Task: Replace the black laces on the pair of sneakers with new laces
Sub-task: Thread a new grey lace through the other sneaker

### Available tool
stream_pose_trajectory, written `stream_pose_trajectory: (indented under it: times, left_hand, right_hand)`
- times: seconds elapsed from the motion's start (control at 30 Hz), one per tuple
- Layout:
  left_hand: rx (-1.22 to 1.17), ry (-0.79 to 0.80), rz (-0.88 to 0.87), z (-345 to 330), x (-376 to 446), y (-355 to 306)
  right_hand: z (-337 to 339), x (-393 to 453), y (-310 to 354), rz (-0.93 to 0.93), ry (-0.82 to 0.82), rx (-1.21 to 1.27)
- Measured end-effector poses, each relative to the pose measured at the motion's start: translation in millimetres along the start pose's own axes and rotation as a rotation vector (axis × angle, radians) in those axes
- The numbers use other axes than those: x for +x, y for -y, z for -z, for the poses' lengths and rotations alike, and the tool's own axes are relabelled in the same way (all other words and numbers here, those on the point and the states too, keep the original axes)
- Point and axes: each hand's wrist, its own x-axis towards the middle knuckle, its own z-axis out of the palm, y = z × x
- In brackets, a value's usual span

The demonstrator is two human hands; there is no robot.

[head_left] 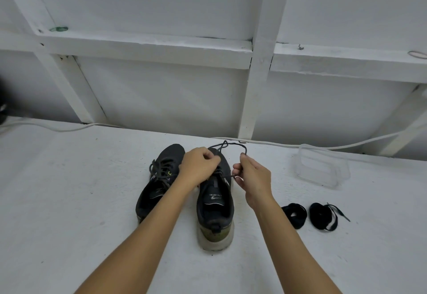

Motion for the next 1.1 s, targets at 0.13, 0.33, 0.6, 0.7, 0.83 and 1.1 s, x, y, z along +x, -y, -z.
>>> stream_pose_trajectory:
  times: [0.13, 0.33, 0.6, 0.7, 0.83, 1.1]
  left_hand:
    - [-0.331, 0.129, 0.043, 20.3, 0.1, -11.4]
    - [-0.296, 0.232, -0.237, 46.6, 2.2, -30.1]
    - [0.1, 0.254, -0.23, 52.4, -5.1, 5.7]
    - [0.278, 0.278, -0.281, 66.4, -10.6, 20.7]
    - [0.326, 0.168, -0.268, 106.6, -15.5, 27.7]
    - [0.208, 0.086, -0.242, 125.7, -23.6, 35.5]
  right_hand:
    - [-3.7, 1.9, -1.0, 0.117, 0.105, -0.312]
    - [-17.1, -10.0, 11.5, 0.322, 0.45, -0.704]
    - [-6.4, -4.2, 17.5, 0.258, 0.426, -0.526]
    - [3.0, 1.6, 13.1, 0.252, 0.278, -0.498]
    - [21.1, 17.4, 9.1, 0.073, 0.036, -0.246]
    - [60.2, 33.4, 2.3, -0.275, -0.151, 0.064]
